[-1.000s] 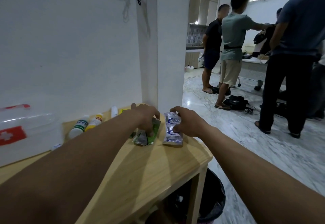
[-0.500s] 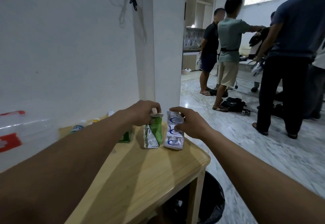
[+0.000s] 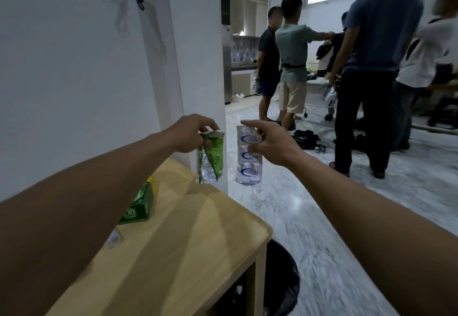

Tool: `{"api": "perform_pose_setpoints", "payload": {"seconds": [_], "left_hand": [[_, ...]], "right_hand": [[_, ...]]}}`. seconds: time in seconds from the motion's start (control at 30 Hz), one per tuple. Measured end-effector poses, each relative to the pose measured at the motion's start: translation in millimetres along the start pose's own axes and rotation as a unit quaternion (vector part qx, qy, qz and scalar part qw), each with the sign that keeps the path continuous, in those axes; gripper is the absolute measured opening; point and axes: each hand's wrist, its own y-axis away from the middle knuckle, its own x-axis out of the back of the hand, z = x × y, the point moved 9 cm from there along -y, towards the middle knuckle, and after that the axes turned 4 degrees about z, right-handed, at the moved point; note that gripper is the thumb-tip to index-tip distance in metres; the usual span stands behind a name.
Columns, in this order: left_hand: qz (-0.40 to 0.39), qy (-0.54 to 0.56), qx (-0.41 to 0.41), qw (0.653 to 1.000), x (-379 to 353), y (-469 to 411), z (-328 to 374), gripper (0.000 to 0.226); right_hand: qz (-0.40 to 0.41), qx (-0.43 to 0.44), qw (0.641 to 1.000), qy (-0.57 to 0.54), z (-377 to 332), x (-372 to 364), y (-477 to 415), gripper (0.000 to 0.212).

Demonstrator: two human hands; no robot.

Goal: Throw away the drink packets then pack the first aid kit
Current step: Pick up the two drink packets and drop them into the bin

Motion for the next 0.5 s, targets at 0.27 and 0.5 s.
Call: {"api": "perform_pose_setpoints", "payload": {"seconds": [0.27, 0.5], "left_hand": [[-0.02, 0.029, -0.039, 0.999, -55.2, -63.6, 4.6, 0.047], [-0.075, 0.034, -0.055, 0.995, -123.1, -106.4, -10.6, 0.048]], "right_hand": [[0.024, -0.036, 0.999, 0.006, 71.0, 3.6, -21.0, 0.072], [0.027, -0.107, 0.994, 0.008, 159.6, -27.8, -16.6, 0.074]]}}
